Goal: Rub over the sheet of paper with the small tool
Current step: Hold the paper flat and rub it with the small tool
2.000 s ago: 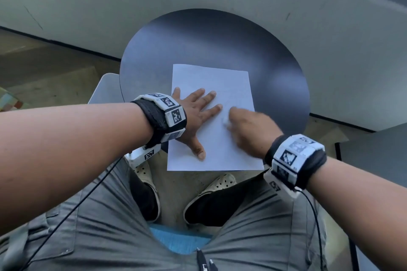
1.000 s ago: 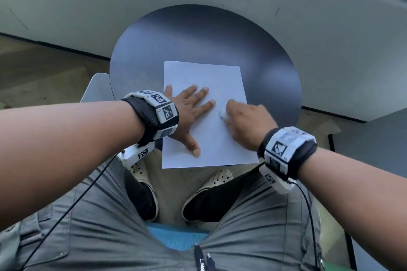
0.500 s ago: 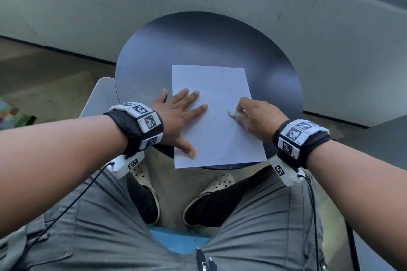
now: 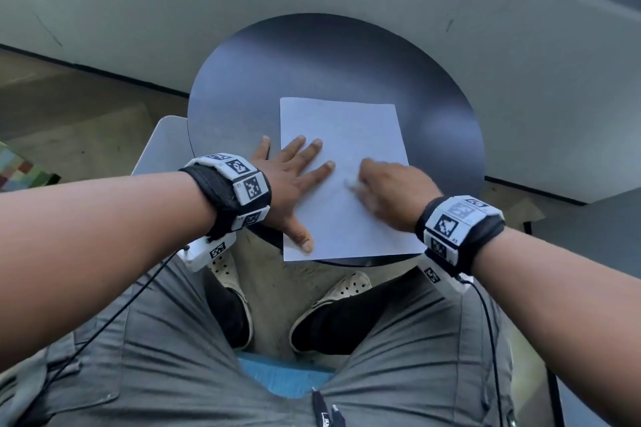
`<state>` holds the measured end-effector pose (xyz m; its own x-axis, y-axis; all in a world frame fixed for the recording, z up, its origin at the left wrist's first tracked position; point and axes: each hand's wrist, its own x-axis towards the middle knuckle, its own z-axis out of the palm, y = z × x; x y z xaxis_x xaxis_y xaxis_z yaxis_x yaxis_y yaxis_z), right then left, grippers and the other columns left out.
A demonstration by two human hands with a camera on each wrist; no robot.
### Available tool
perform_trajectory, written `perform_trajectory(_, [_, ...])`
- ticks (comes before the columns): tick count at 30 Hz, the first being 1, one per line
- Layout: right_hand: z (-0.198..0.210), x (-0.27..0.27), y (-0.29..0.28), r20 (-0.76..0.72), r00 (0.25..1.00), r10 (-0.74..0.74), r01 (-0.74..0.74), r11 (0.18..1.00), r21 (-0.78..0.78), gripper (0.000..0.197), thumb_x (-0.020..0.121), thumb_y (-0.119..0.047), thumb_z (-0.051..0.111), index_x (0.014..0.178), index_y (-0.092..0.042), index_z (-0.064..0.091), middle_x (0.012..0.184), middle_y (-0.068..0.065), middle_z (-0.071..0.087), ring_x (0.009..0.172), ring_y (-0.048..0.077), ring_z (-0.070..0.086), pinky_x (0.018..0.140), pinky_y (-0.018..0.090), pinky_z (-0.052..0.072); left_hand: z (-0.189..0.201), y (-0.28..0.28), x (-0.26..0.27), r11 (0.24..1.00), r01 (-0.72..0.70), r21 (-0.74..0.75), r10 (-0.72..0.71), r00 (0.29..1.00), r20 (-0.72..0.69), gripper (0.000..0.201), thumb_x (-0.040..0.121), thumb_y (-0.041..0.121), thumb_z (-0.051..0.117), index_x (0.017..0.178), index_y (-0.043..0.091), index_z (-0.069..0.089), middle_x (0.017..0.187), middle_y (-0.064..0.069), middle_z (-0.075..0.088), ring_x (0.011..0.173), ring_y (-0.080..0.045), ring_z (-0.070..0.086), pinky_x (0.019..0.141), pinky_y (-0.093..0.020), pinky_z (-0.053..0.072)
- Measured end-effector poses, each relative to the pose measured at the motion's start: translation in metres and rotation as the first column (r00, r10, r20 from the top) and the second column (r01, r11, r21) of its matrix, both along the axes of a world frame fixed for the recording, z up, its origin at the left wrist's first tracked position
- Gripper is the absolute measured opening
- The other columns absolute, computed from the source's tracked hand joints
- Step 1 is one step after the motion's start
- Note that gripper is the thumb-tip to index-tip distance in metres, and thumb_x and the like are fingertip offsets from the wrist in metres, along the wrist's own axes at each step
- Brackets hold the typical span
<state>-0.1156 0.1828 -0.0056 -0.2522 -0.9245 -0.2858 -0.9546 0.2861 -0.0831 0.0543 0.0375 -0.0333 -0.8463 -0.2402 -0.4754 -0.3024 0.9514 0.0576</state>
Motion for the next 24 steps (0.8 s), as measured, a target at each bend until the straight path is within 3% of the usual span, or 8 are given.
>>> perform_trajectory(2, [-0.001,-0.004,-0.003,-0.068,0.988,-0.135,0.135,0.991,-0.011,0.03,0.1,-0.046,0.033,0.093,-0.017,0.037,0.094,0.007,0.06,0.076,0.031,0.048,0.065,0.036,0.036,0.0,0.0,-0.001,1.0,0.0,0.0,0.0,1.0,0.004,0.142,0.045,0.101,0.045,0.149,0.035,-0.025,0.157,-0.002,-0.034,0.146,-0.026,-0.028,0.113,-0.068,-0.001])
perform_trajectory(6, [0.001,0.049,0.011,0.1,0.953,0.285,-0.288,0.958,0.016,0.017,0.1,-0.033,0.042,0.091,-0.02,0.035,0.088,0.001,0.051,0.081,0.029,0.051,0.065,0.036,0.039,-0.001,0.001,0.0,1.0,0.002,-0.001,-0.002,1.0,0.01,0.144,0.044,0.103,0.043,0.149,0.034,-0.025,0.156,-0.003,-0.036,0.145,-0.027,-0.029,0.112,-0.069,-0.001])
perform_trajectory(8, [-0.001,0.045,0.012,0.133,0.921,0.366,-0.374,0.926,0.048,0.012,0.097,-0.03,0.046,0.096,-0.018,0.043,0.09,0.002,0.053,0.082,0.028,0.052,0.068,0.041,0.045,-0.001,0.001,-0.001,1.0,0.005,-0.007,-0.005,1.0,0.015,0.144,0.044,0.103,0.042,0.149,0.033,-0.026,0.156,-0.003,-0.037,0.145,-0.027,-0.03,0.112,-0.069,0.0])
perform_trajectory(12, [-0.002,0.016,-0.009,-0.025,0.998,-0.061,0.061,0.998,-0.02,0.027,0.099,-0.042,0.038,0.096,-0.015,0.042,0.097,0.01,0.062,0.082,0.033,0.054,0.065,0.036,0.038,0.0,0.001,-0.002,1.0,0.009,-0.015,-0.008,1.0,0.021,0.142,0.046,0.102,0.043,0.148,0.033,-0.027,0.156,-0.004,-0.036,0.146,-0.028,-0.028,0.112,-0.07,0.001])
perform_trajectory(13, [-0.002,0.02,-0.01,-0.037,0.997,-0.064,0.063,0.998,-0.032,0.026,0.099,-0.042,0.039,0.096,-0.016,0.041,0.098,0.011,0.063,0.082,0.033,0.054,0.065,0.035,0.036,0.0,0.001,-0.002,1.0,0.005,-0.012,-0.005,1.0,0.021,0.143,0.045,0.102,0.044,0.148,0.033,-0.027,0.156,-0.004,-0.036,0.146,-0.028,-0.028,0.111,-0.07,0.001])
perform_trajectory(18, [0.002,0.055,0.003,0.171,0.931,0.324,-0.332,0.943,0.025,0.013,0.095,-0.032,0.049,0.094,-0.019,0.046,0.088,0.0,0.055,0.082,0.027,0.053,0.064,0.035,0.038,-0.001,0.001,-0.003,1.0,0.007,-0.015,-0.007,0.999,0.04,0.144,0.042,0.104,0.04,0.147,0.033,-0.029,0.154,-0.004,-0.04,0.144,-0.028,-0.032,0.111,-0.071,-0.001])
perform_trajectory(22, [-0.004,0.009,-0.015,0.009,0.991,-0.136,0.136,0.99,-0.03,0.028,0.097,-0.043,0.043,0.103,-0.016,0.049,0.105,0.012,0.063,0.093,0.035,0.058,0.075,0.039,0.048,0.0,0.001,-0.002,1.0,0.011,-0.014,-0.011,0.999,0.036,0.144,0.044,0.103,0.042,0.148,0.033,-0.028,0.155,-0.004,-0.038,0.145,-0.029,-0.03,0.111,-0.072,0.0])
perform_trajectory(24, [-0.006,0.02,-0.015,-0.011,0.993,-0.12,0.119,0.991,-0.063,0.024,0.098,-0.039,0.043,0.103,-0.016,0.047,0.104,0.012,0.063,0.093,0.035,0.059,0.07,0.037,0.043,0.0,0.001,-0.002,1.0,0.009,-0.012,-0.008,0.999,0.035,0.144,0.044,0.102,0.043,0.148,0.032,-0.028,0.155,-0.004,-0.037,0.145,-0.029,-0.029,0.111,-0.072,0.0])
